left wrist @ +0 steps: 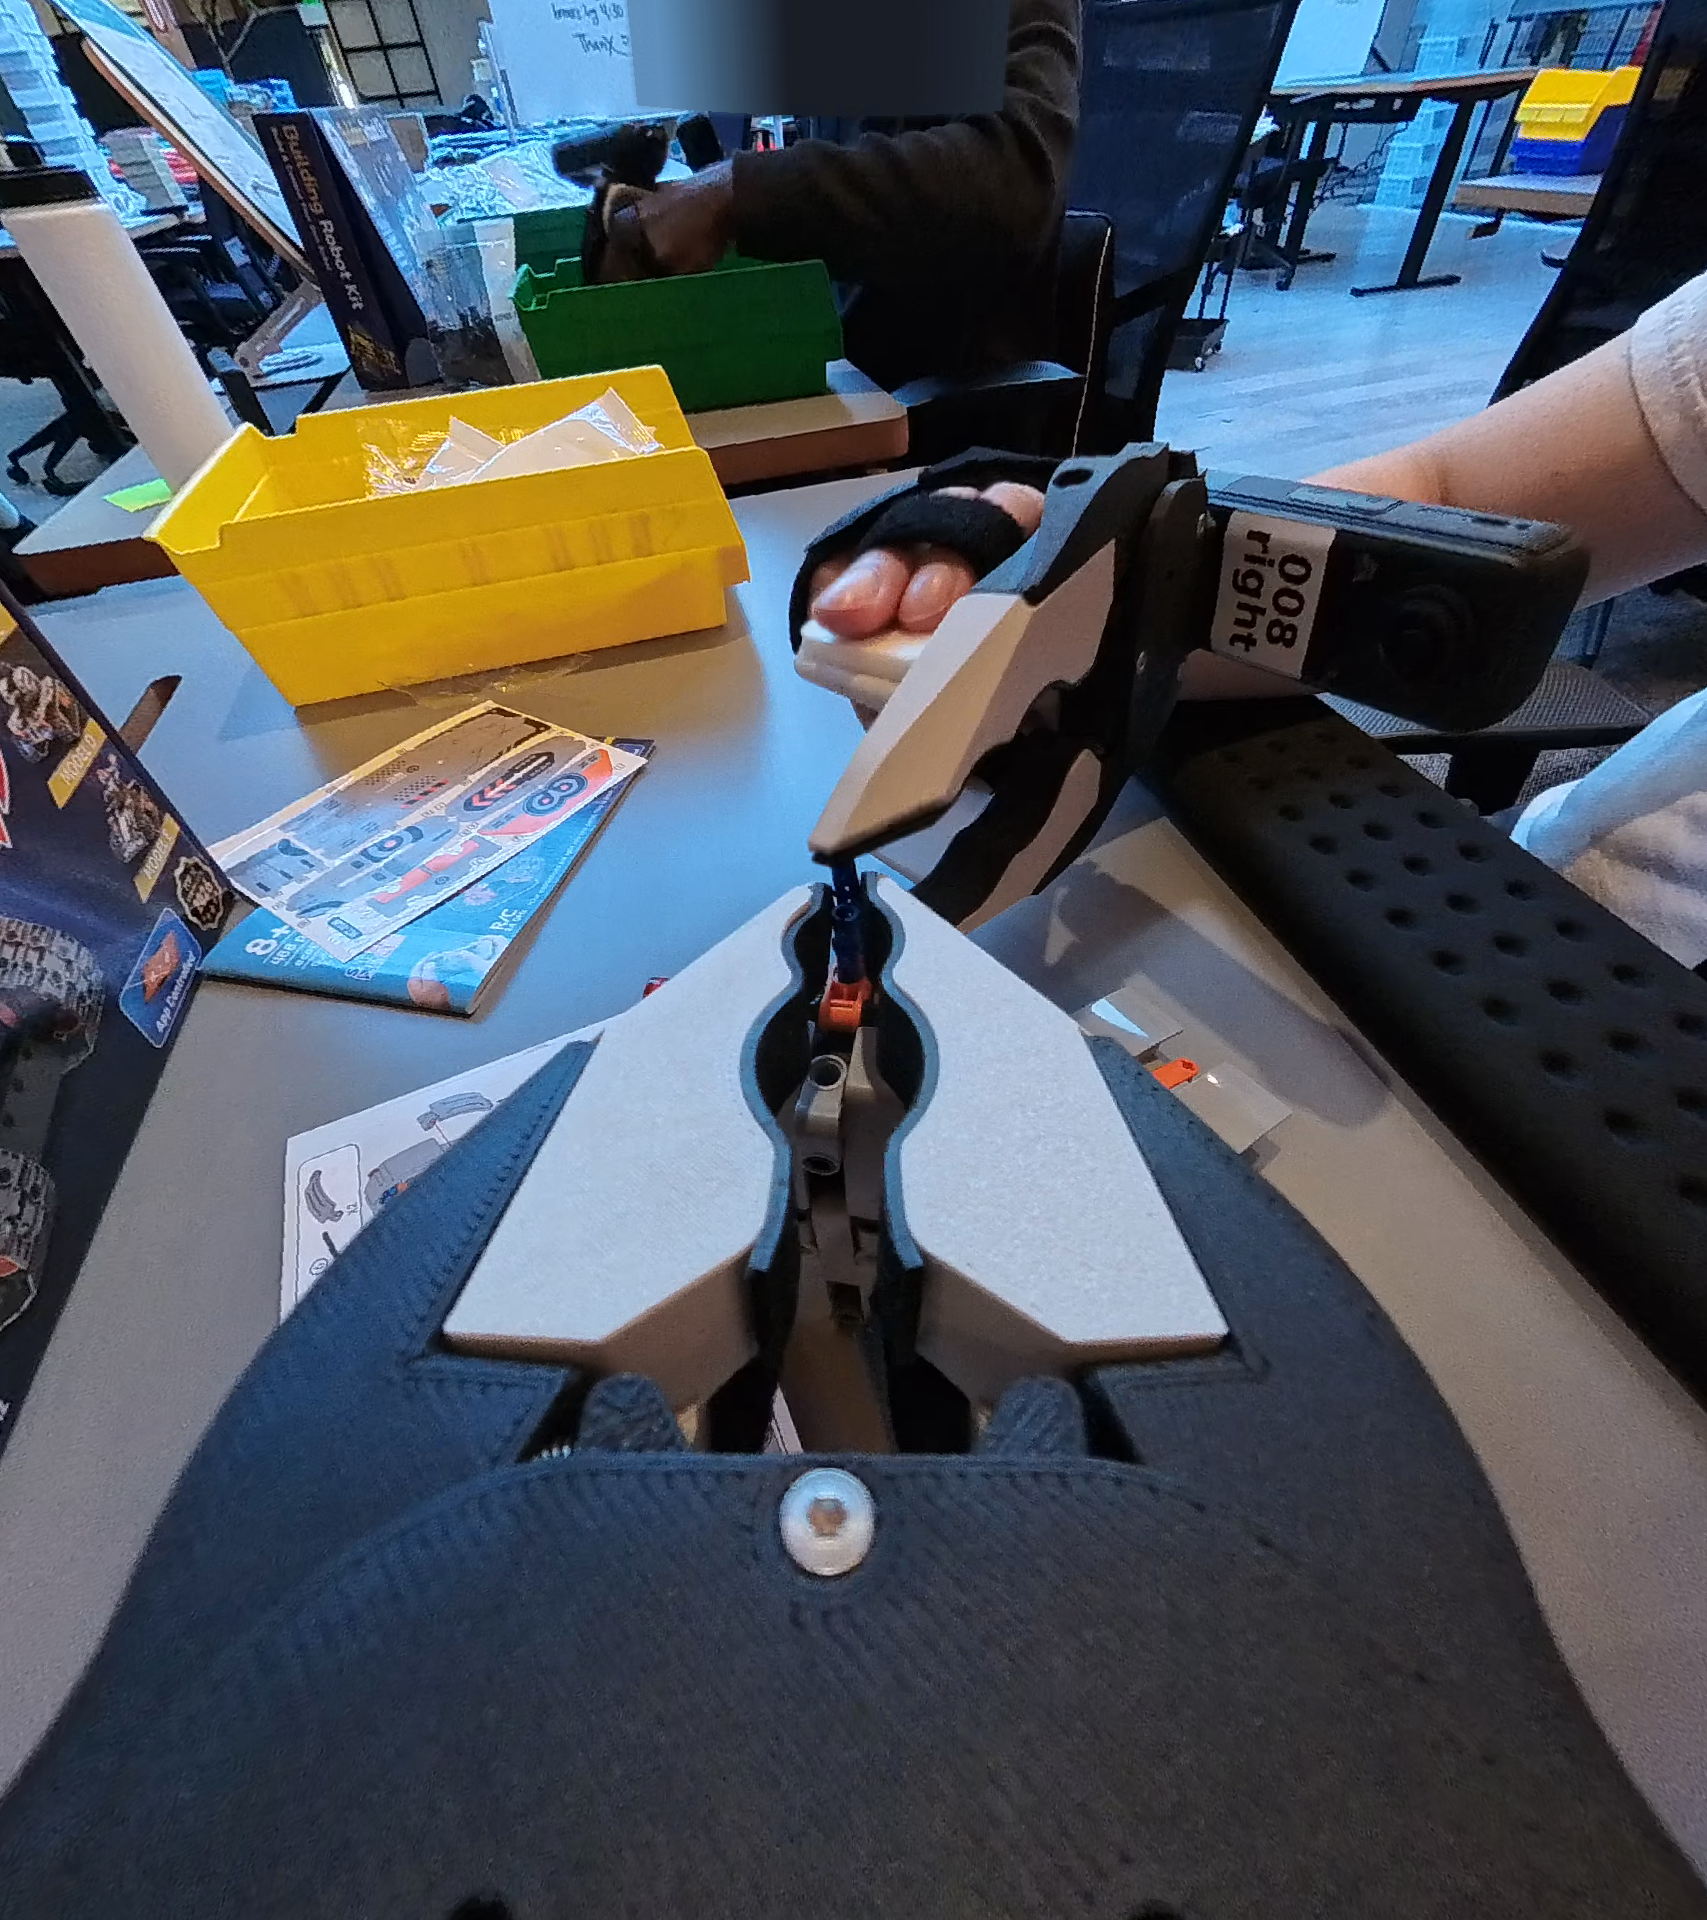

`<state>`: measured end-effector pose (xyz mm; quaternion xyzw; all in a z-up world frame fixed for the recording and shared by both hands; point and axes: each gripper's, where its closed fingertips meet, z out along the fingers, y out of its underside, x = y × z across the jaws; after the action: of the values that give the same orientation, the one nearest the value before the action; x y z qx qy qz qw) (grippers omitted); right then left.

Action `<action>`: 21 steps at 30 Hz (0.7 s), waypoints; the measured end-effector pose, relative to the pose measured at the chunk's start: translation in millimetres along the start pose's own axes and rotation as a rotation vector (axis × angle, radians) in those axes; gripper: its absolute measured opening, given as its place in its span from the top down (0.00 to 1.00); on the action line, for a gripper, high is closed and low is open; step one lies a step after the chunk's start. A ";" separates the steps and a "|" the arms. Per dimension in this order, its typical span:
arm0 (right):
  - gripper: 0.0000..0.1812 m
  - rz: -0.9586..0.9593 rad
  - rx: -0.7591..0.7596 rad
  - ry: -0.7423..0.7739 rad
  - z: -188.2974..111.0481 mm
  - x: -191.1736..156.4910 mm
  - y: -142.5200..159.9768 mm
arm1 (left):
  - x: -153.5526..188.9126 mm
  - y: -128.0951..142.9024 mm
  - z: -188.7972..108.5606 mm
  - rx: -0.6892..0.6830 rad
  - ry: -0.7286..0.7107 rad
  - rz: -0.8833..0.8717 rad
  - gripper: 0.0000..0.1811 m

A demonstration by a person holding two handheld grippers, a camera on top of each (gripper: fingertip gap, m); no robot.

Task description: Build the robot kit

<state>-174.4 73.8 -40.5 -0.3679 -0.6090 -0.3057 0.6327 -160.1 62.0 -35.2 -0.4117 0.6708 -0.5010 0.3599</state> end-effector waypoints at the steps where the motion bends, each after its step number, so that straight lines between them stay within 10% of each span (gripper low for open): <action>1: 0.84 -0.009 0.001 0.001 0.0 -0.1 0.0 | 0.2 0.2 0.1 0.000 0.000 0.001 0.99; 21: 0.85 -0.045 -0.015 -0.033 -1.1 -0.7 0.6 | 1.0 4.7 3.3 -0.013 0.024 -0.024 0.99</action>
<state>-173.4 73.2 -41.2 -0.3640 -0.6253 -0.3184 0.6125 -158.4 60.6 -40.6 -0.4159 0.6733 -0.5060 0.3430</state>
